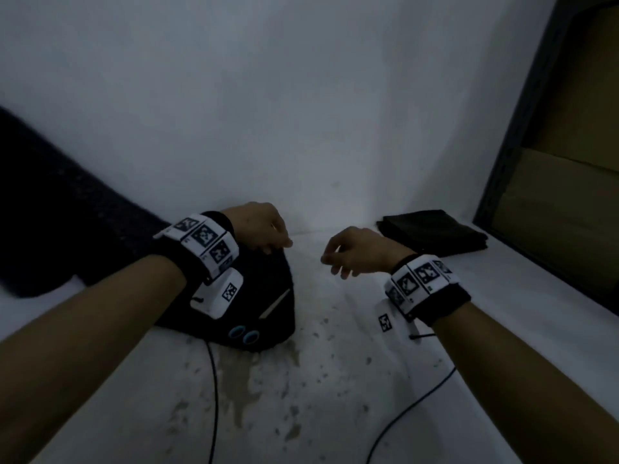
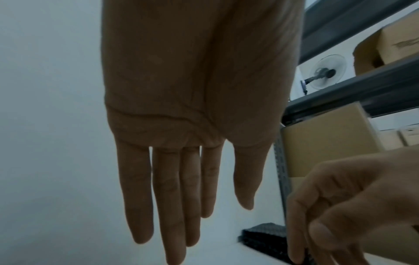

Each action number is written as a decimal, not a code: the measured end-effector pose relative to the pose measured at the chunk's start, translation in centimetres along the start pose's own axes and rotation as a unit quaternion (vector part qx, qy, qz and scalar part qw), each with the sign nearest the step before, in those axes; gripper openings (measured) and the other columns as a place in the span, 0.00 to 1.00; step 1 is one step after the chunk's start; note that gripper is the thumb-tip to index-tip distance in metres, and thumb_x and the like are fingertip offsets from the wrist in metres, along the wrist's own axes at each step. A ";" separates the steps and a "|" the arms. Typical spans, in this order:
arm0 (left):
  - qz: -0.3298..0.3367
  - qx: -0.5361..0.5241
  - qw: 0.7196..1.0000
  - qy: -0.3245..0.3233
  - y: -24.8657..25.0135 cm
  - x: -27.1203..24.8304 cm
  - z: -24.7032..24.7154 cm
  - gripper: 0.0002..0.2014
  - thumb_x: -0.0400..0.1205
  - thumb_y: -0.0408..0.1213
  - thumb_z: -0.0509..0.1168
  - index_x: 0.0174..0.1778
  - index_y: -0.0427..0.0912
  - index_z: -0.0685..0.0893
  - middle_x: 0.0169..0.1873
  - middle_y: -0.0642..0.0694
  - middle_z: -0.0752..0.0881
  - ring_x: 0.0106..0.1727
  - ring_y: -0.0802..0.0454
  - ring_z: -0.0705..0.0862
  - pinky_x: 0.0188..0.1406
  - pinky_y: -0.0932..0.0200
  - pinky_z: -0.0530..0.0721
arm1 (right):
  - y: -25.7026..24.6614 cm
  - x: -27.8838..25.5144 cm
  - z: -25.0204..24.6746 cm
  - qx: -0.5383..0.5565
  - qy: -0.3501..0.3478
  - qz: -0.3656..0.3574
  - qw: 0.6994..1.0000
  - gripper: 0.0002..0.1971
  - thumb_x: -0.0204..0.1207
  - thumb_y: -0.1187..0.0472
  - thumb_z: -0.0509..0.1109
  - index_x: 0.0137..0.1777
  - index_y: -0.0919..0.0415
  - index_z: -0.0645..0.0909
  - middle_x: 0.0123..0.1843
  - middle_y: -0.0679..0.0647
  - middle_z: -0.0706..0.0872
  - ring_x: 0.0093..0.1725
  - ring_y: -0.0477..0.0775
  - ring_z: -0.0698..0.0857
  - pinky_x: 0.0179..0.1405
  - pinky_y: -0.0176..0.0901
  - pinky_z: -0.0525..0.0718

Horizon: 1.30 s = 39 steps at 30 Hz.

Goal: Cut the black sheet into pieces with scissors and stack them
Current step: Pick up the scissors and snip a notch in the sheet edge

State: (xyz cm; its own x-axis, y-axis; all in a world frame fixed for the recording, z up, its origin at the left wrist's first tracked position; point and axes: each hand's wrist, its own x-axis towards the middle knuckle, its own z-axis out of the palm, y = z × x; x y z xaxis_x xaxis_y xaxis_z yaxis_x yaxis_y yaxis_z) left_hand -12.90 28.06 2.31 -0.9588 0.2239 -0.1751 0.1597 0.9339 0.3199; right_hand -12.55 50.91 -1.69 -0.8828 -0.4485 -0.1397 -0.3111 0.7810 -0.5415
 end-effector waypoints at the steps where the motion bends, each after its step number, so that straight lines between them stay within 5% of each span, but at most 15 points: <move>1: -0.006 0.000 1.000 -0.001 -1.1 -1.3 0.2 0.13 0.80 0.50 0.72 0.52 0.46 0.92 0.35 0.54 0.92 0.39 0.58 0.92 0.48 0.55 0.91 | -1.4 -0.1 1.3 -0.001 -0.018 -0.016 1.000 0.12 0.83 0.52 0.70 0.57 0.59 0.87 0.44 0.52 0.93 0.38 0.45 0.91 0.34 0.36 0.87; 5: -0.022 0.058 0.998 -0.021 -5.0 -5.3 1.8 0.16 0.80 0.46 0.74 0.61 0.46 0.89 0.47 0.53 0.91 0.48 0.55 0.89 0.51 0.59 0.86 | -6.1 -0.1 6.0 -0.034 -0.100 -0.055 0.993 0.12 0.84 0.54 0.69 0.63 0.56 0.85 0.49 0.55 0.92 0.44 0.50 0.91 0.39 0.39 0.89; 8: -0.036 0.095 0.994 -0.046 -7.2 -7.4 3.4 0.18 0.78 0.45 0.76 0.64 0.48 0.88 0.58 0.52 0.88 0.58 0.51 0.85 0.62 0.52 0.84 | -8.1 0.4 9.2 -0.110 -0.131 -0.056 0.984 0.20 0.84 0.46 0.67 0.73 0.50 0.79 0.65 0.53 0.87 0.59 0.55 0.88 0.59 0.49 0.87; 11: -0.034 0.109 0.991 -0.073 -9.2 -8.8 5.4 0.21 0.76 0.46 0.77 0.65 0.47 0.86 0.60 0.50 0.87 0.59 0.49 0.84 0.60 0.52 0.84 | -8.6 0.9 11.6 -0.177 -0.158 -0.045 0.970 0.30 0.81 0.35 0.66 0.80 0.46 0.72 0.76 0.52 0.78 0.70 0.57 0.79 0.69 0.53 0.80; 16: -0.024 0.104 0.989 -0.098 -10.7 -9.5 8.1 0.31 0.75 0.51 0.78 0.74 0.51 0.80 0.67 0.51 0.82 0.66 0.48 0.81 0.66 0.51 0.80 | -8.0 0.9 12.6 -0.163 -0.114 -0.016 0.980 0.32 0.75 0.30 0.69 0.72 0.48 0.75 0.68 0.56 0.81 0.62 0.59 0.82 0.62 0.56 0.84; 23: -0.001 0.071 0.995 -0.067 -10.7 -8.0 9.5 0.34 0.77 0.45 0.77 0.79 0.56 0.73 0.75 0.51 0.76 0.74 0.49 0.76 0.72 0.51 0.75 | -6.9 0.8 11.8 -0.182 -0.081 0.046 0.979 0.30 0.81 0.32 0.62 0.67 0.59 0.76 0.63 0.61 0.82 0.52 0.59 0.79 0.47 0.47 0.78; 26: 0.049 0.052 0.997 -0.006 -10.1 -7.3 9.8 0.30 0.78 0.41 0.76 0.77 0.51 0.77 0.77 0.50 0.75 0.78 0.49 0.73 0.77 0.54 0.71 | -5.4 0.8 10.6 -0.166 -0.078 0.066 0.981 0.29 0.84 0.35 0.59 0.66 0.61 0.78 0.65 0.62 0.82 0.59 0.61 0.81 0.49 0.44 0.77; 30: 0.096 0.069 0.988 0.099 -9.8 -6.1 10.1 0.21 0.76 0.39 0.77 0.66 0.49 0.86 0.66 0.49 0.76 0.69 0.48 0.74 0.70 0.58 0.74 | -2.9 0.6 9.3 -0.148 -0.071 0.101 0.981 0.32 0.84 0.34 0.58 0.70 0.62 0.77 0.71 0.63 0.80 0.66 0.62 0.80 0.54 0.43 0.77; 34: 0.053 0.157 0.983 0.080 -9.5 -4.6 10.5 0.22 0.75 0.48 0.75 0.67 0.57 0.83 0.59 0.47 0.65 0.63 0.44 0.63 0.68 0.52 0.71 | -1.5 0.3 8.2 -0.133 -0.075 0.129 0.980 0.34 0.84 0.34 0.58 0.74 0.63 0.76 0.74 0.62 0.79 0.71 0.61 0.79 0.56 0.40 0.73; 36: 0.047 0.155 0.986 0.040 -9.2 -3.9 10.5 0.23 0.78 0.47 0.71 0.70 0.59 0.80 0.58 0.47 0.64 0.61 0.43 0.62 0.68 0.50 0.70 | -0.9 0.4 7.9 -0.121 -0.074 0.140 0.980 0.31 0.84 0.35 0.59 0.69 0.62 0.79 0.70 0.63 0.81 0.67 0.61 0.80 0.54 0.40 0.73; 39: 0.046 0.102 0.994 -0.011 -9.4 -3.2 10.4 0.25 0.81 0.44 0.68 0.75 0.58 0.75 0.62 0.46 0.66 0.65 0.44 0.64 0.70 0.49 0.71 | 0.1 0.6 7.6 -0.081 -0.056 0.164 0.982 0.20 0.82 0.38 0.62 0.40 0.55 0.76 0.53 0.58 0.81 0.51 0.56 0.81 0.46 0.39 0.75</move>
State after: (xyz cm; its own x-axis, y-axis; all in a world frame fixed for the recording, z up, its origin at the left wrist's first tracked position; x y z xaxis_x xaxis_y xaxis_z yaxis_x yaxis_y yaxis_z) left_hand -8.89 21.47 -9.81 -0.9328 0.3156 -0.1743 0.2938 0.9456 0.1396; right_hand -10.41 47.47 -8.16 -0.9034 -0.1999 -0.3793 -0.0772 0.9461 -0.3145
